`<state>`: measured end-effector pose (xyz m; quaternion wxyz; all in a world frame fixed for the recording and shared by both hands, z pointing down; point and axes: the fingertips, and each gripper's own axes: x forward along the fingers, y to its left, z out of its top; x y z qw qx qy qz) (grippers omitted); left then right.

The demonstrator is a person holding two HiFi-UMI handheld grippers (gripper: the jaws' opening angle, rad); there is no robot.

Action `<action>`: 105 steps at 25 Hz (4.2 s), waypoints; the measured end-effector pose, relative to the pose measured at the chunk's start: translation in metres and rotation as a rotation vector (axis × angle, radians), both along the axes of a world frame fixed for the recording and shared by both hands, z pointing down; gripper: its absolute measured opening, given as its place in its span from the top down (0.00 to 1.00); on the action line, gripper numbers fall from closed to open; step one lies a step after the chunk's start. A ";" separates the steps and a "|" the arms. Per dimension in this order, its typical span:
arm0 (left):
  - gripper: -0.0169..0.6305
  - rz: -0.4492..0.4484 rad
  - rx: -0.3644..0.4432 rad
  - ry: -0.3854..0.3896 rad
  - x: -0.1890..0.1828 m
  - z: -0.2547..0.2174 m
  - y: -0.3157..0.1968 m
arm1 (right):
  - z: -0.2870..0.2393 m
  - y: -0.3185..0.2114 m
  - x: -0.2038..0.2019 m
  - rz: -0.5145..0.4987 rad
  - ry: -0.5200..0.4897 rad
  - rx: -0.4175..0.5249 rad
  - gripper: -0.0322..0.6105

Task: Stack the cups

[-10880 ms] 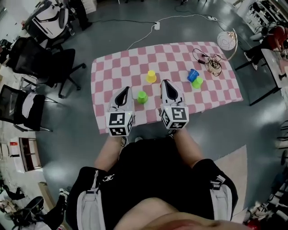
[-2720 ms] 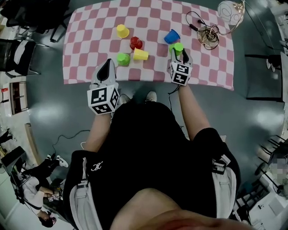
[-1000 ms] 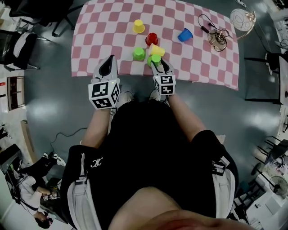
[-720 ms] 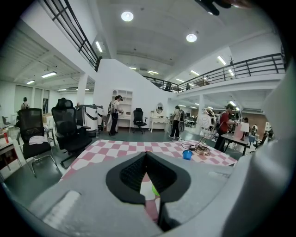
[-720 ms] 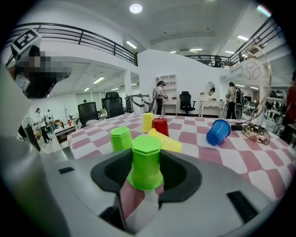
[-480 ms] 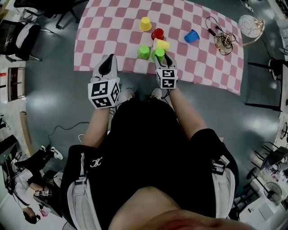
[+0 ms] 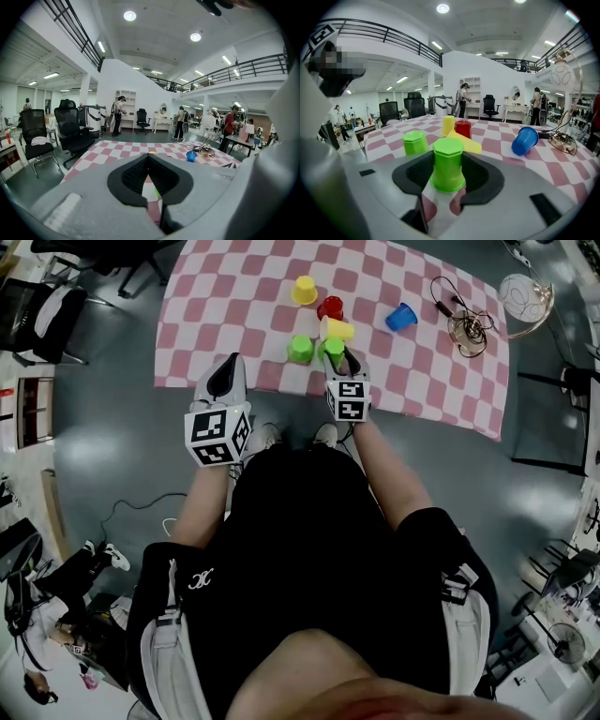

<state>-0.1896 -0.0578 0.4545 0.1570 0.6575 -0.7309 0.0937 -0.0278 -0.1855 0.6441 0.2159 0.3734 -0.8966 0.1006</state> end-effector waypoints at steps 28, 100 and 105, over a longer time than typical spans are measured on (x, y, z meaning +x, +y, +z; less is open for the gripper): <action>0.95 0.033 0.002 0.026 0.000 0.007 -0.011 | 0.003 0.013 -0.008 -0.003 0.034 0.027 0.65; 0.95 0.038 0.037 0.029 0.073 0.006 -0.059 | -0.083 -0.051 0.054 -0.294 -0.100 0.040 0.73; 0.95 -0.097 0.023 0.041 0.095 0.016 -0.052 | -0.078 -0.061 0.045 -0.451 -0.099 0.022 0.73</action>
